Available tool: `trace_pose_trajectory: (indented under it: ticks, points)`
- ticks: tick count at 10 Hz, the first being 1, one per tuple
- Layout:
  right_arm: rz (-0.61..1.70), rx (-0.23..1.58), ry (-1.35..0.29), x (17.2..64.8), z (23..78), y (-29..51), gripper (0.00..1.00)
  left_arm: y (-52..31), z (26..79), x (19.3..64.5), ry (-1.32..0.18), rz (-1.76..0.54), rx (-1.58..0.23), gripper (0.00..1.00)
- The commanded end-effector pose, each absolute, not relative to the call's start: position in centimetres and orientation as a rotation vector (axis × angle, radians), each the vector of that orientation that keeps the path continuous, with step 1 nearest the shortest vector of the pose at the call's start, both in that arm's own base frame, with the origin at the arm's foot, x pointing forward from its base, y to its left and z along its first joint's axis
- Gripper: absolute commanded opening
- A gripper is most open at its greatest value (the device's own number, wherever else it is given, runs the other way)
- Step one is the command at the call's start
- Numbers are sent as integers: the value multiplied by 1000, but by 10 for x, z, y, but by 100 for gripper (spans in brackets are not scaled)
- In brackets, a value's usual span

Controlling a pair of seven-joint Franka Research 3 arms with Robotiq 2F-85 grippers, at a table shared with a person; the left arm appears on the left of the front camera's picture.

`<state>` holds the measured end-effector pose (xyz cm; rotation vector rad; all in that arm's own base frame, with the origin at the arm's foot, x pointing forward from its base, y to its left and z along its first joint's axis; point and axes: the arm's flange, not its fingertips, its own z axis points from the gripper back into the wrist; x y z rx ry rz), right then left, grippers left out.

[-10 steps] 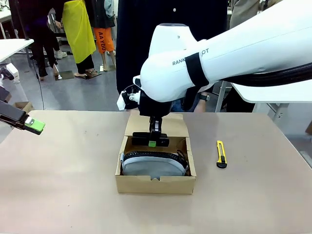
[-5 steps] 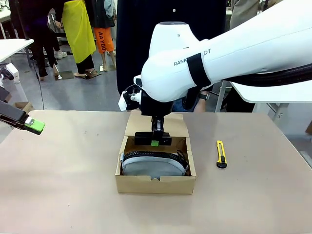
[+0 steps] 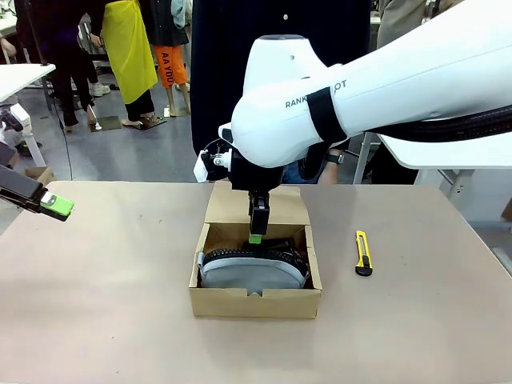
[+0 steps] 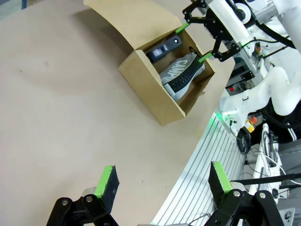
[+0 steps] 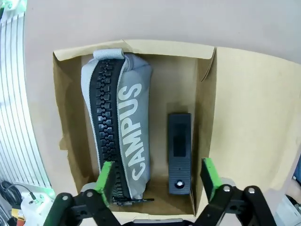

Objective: Pack the items into the box.
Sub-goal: Pick up the item specified by the human and place it in the Mailer Box.

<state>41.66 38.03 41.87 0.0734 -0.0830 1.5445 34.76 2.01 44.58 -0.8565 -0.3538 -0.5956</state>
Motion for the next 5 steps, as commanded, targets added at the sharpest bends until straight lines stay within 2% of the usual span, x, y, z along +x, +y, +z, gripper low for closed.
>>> trace_pose_trajectory:
  ticks: [1, 5]
  points:
    - [1522, 41, -75, 412, 420, 376, 100, 23, 445, 346, -360, -608, -852, 100]
    - [1467, 42, -89, 414, 425, 354, 100, 23, 445, 346, -360, -608, -852, 100]
